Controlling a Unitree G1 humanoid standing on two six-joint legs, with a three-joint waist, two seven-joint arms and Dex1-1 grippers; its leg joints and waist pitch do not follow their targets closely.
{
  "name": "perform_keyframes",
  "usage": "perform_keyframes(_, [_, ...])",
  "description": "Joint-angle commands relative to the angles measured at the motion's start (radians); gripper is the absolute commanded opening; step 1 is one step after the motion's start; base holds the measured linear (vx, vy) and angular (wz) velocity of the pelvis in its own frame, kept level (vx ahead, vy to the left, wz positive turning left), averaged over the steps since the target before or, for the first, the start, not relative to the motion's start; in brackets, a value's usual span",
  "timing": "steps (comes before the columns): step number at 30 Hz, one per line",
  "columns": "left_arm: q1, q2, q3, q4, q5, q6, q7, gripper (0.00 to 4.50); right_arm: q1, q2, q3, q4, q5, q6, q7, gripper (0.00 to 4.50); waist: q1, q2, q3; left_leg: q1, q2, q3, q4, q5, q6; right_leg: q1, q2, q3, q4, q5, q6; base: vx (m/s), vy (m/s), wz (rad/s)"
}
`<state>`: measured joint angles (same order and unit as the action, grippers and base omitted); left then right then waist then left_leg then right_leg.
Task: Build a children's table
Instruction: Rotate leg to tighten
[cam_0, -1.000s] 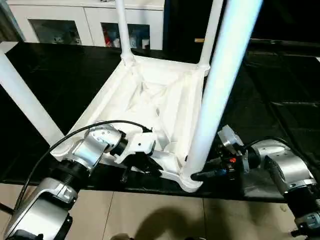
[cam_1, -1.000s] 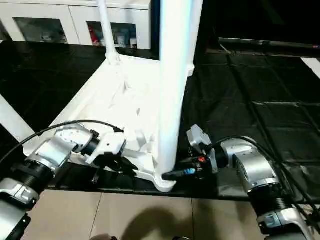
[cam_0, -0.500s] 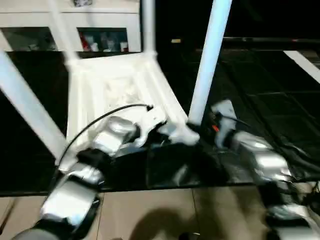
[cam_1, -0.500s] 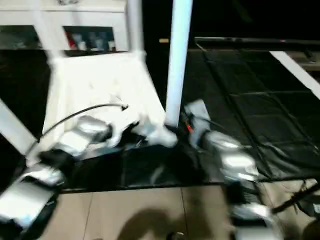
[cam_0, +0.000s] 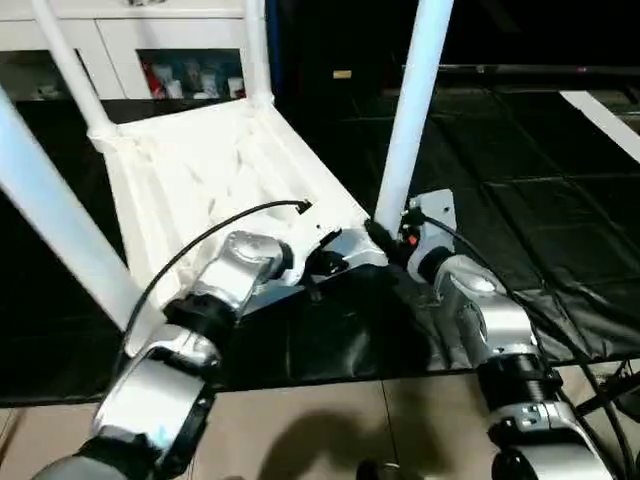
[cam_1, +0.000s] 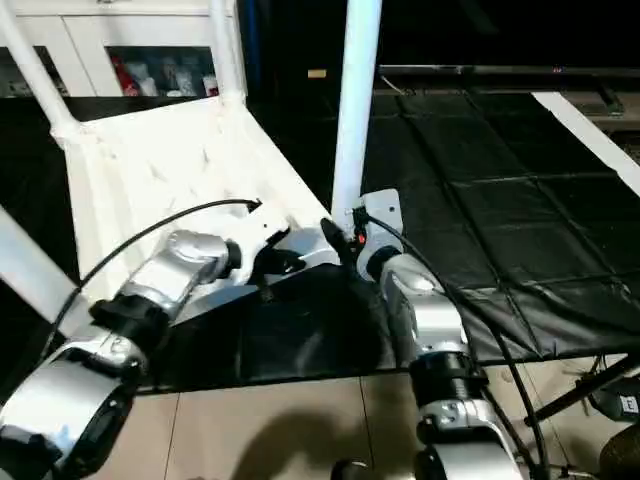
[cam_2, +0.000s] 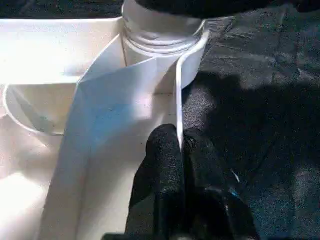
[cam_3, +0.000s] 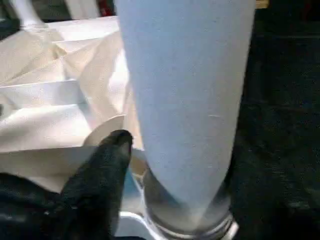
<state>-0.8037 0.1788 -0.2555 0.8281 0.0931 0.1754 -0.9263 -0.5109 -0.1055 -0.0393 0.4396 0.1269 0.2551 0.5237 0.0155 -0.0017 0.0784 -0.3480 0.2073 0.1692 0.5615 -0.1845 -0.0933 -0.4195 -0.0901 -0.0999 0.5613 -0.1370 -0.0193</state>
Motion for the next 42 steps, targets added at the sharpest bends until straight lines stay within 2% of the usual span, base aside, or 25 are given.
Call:
perform_keyframes(1, [0.038, 0.009, -0.056, -0.04, -0.004, -0.072, -0.121, 0.0, 0.023, -0.004, 0.1, -0.018, 0.046, 0.028, 0.164, 3.31, 0.012, -0.003, -0.058, -0.015, 0.011, 0.003, -0.062, -0.206, 0.106, 0.069, -0.051, 0.046, -0.065, -0.313, -0.198, 0.0, 0.0, 0.0])
perform_keyframes(2, [0.065, 0.038, -0.072, -0.067, -0.012, -0.108, -0.197, 0.0, 0.037, -0.051, 0.107, -0.043, 0.07, 0.046, 0.254, 3.56, 0.015, 0.0, -0.061, -0.007, 0.013, 0.006, -0.06, -0.202, 0.113, 0.065, -0.05, 0.047, -0.065, -0.285, -0.215, 0.0, 0.0, 0.0])
perform_keyframes(3, [0.065, 0.038, -0.072, -0.067, -0.012, -0.108, -0.197, 0.0, 0.037, -0.051, 0.107, -0.043, 0.07, 0.046, 0.254, 3.6, 0.016, 0.0, -0.06, -0.006, 0.015, 0.007, -0.06, -0.201, 0.118, 0.065, -0.051, 0.047, -0.063, -0.279, -0.221, 0.0, 0.0, 0.0])
perform_keyframes(4, [0.09, 0.075, -0.094, -0.088, -0.01, -0.14, -0.265, 0.0, 0.055, -0.121, 0.124, -0.069, 0.082, 0.033, 0.372, 3.62, 0.023, 0.003, -0.061, -0.006, 0.017, 0.007, -0.059, -0.185, 0.127, 0.067, -0.05, 0.048, -0.059, -0.255, -0.231, 0.0, 0.0, 0.0])
perform_keyframes(5, [0.096, 0.086, -0.103, -0.092, -0.006, -0.154, -0.281, 0.0, 0.06, -0.14, 0.13, -0.076, 0.083, 0.027, 0.403, 3.62, 0.026, 0.003, -0.063, -0.008, 0.018, 0.007, -0.058, -0.175, 0.133, 0.069, -0.05, 0.048, -0.055, -0.236, -0.235, 0.0, 0.0, 0.0])
perform_keyframes(7, [0.111, 0.112, -0.119, -0.102, -0.002, -0.187, -0.325, 0.0, 0.068, -0.194, 0.139, -0.088, 0.088, 0.017, 0.49, 3.98, 0.038, 0.007, -0.063, 0.0, 0.025, 0.011, -0.057, -0.15, 0.133, 0.06, -0.047, 0.05, -0.047, -0.176, -0.263, 0.0, 0.0, 0.0])
perform_keyframes(8, [0.117, 0.12, -0.123, -0.108, -0.005, -0.198, -0.344, 0.0, 0.07, -0.213, 0.141, -0.091, 0.092, 0.015, 0.521, 3.98, 0.044, 0.009, -0.065, -0.001, 0.026, 0.009, -0.057, -0.148, 0.132, 0.064, -0.048, 0.048, -0.042, -0.168, -0.267, 0.0, 0.0, 0.0])
perform_keyframes(12, [0.135, 0.149, -0.138, -0.142, -0.021, -0.217, -0.421, 0.0, 0.07, -0.28, 0.144, -0.098, 0.112, 0.015, 0.638, 4.43, 0.059, 0.003, -0.063, 0.001, 0.028, 0.015, -0.056, -0.162, 0.123, 0.063, -0.05, 0.051, -0.041, -0.18, -0.27, 0.0, 0.0, 0.0])
perform_keyframes(15, [0.152, 0.178, -0.158, -0.174, -0.026, -0.247, -0.497, 0.0, 0.066, -0.332, 0.161, -0.103, 0.134, 0.017, 0.738, 4.49, 0.068, 0.003, -0.064, 0.0, 0.029, 0.014, -0.056, -0.166, 0.119, 0.065, -0.053, 0.052, -0.04, -0.199, -0.262, 0.0, 0.0, 0.0])
perform_keyframes(18, [0.173, 0.21, -0.197, -0.218, -0.021, -0.28, -0.579, 0.0, 0.052, -0.376, 0.197, -0.099, 0.129, -0.026, 0.835, 4.49, 0.074, 0.001, -0.066, 0.0, 0.029, 0.014, -0.055, -0.16, 0.115, 0.064, -0.054, 0.053, -0.038, -0.202, -0.259, 0.0, 0.0, 0.0])
perform_keyframes(20, [0.178, 0.217, -0.207, -0.228, -0.019, -0.285, -0.596, 0.0, 0.047, -0.382, 0.208, -0.095, 0.123, -0.04, 0.859, 4.49, 0.074, -0.002, -0.065, -0.003, 0.028, 0.014, -0.055, -0.164, 0.112, 0.065, -0.054, 0.052, -0.04, -0.224, -0.251, 0.0, 0.0, 0.0])
perform_keyframes(22, [0.181, 0.221, -0.217, -0.237, -0.014, -0.293, -0.607, 0.0, 0.045, -0.386, 0.217, -0.096, 0.128, -0.037, 0.89, 4.49, 0.076, -0.001, -0.066, -0.001, 0.029, 0.014, -0.055, -0.169, 0.106, 0.064, -0.056, 0.053, -0.04, -0.237, -0.248, 0.0, 0.0, 0.0])
perform_keyframes(23, [0.184, 0.224, -0.225, -0.245, -0.011, -0.299, -0.616, 0.0, 0.045, -0.388, 0.227, -0.097, 0.133, -0.038, 0.919, 4.49, 0.076, -0.005, -0.066, -0.001, 0.028, 0.014, -0.054, -0.171, 0.106, 0.064, -0.055, 0.054, -0.041, -0.243, -0.247, 0.0, 0.0, 0.0])
perform_keyframes(24, [0.186, 0.227, -0.232, -0.252, -0.007, -0.303, -0.62, 0.0, 0.044, -0.388, 0.235, -0.099, 0.139, -0.029, 0.94, 4.32, 0.077, -0.003, -0.066, -0.001, 0.029, 0.014, -0.054, -0.17, 0.107, 0.062, -0.055, 0.054, -0.04, -0.243, -0.248, 0.0, 0.0, 0.0])
perform_keyframes(26, [0.189, 0.23, -0.238, -0.265, -0.006, -0.307, -0.627, 0.0, 0.04, -0.386, 0.246, -0.095, 0.148, -0.016, 0.966, 4.32, 0.077, -0.007, -0.063, -0.001, 0.029, 0.015, -0.054, -0.178, 0.104, 0.06, -0.054, 0.056, -0.041, -0.259, -0.246, 0.0, 0.0, 0.0])
perform_keyframes(27, [0.19, 0.231, -0.239, -0.27, -0.007, -0.308, -0.629, 0.0, 0.038, -0.384, 0.249, -0.093, 0.151, -0.011, 0.973, 4.1, 0.077, -0.006, -0.063, -0.001, 0.029, 0.013, -0.054, -0.187, 0.098, 0.06, -0.055, 0.056, -0.04, -0.275, -0.243, 0.0, 0.0, 0.0])
perform_keyframes(32, [0.198, 0.235, -0.242, -0.296, -0.011, -0.305, -0.635, 0.0, 0.032, -0.385, 0.272, -0.096, 0.172, 0.033, 1.027, 3.84, 0.077, -0.01, -0.065, -0.004, 0.027, 0.012, -0.053, -0.176, 0.092, 0.064, -0.055, 0.055, -0.039, -0.296, -0.226, 0.0, 0.0, 0.0])
perform_keyframes(34, [0.201, 0.236, -0.243, -0.302, -0.013, -0.303, -0.637, 0.0, 0.033, -0.388, 0.277, -0.102, 0.177, 0.047, 1.044, 3.68, 0.078, -0.009, -0.066, -0.004, 0.028, 0.011, -0.052, -0.166, 0.095, 0.064, -0.056, 0.055, -0.037, -0.284, -0.228, 0.0, 0.0, 0.0])
perform_keyframes(35, [0.202, 0.237, -0.244, -0.305, -0.014, -0.303, -0.638, 0.0, 0.033, -0.389, 0.278, -0.103, 0.178, 0.051, 1.052, 3.58, 0.079, -0.008, -0.069, -0.004, 0.029, 0.011, -0.05, -0.143, 0.1, 0.064, -0.054, 0.055, -0.031, -0.236, -0.242, 0.0, 0.0, 0.0])
perform_keyframes(36, [0.202, 0.237, -0.244, -0.305, -0.014, -0.303, -0.638, 0.0, 0.033, -0.389, 0.278, -0.103, 0.178, 0.051, 1.052, 3.58, 0.079, -0.008, -0.069, -0.004, 0.029, 0.011, -0.05, -0.143, 0.1, 0.064, -0.054, 0.055, -0.031, -0.236, -0.242, 0.0, 0.0, 0.0])
perform_keyframes(38, [0.204, 0.242, -0.245, -0.309, -0.015, -0.304, -0.641, 0.0, 0.034, -0.395, 0.279, -0.101, 0.181, 0.054, 1.062, 3.38, 0.079, -0.008, -0.072, -0.005, 0.027, 0.012, -0.047, -0.121, 0.113, 0.065, -0.052, 0.055, -0.024, -0.172, -0.263, 0.0, 0.0, 0.0])
perform_keyframes(42, [0.205, 0.245, -0.246, -0.309, -0.016, -0.305, -0.64, 0.0, 0.035, -0.398, 0.28, -0.101, 0.184, 0.059, 1.068, 3.17, 0.081, -0.008, -0.07, -0.006, 0.026, 0.012, -0.047, -0.13, 0.115, 0.067, -0.053, 0.055, -0.026, -0.181, -0.264, 0.0, 0.0, 0.0])
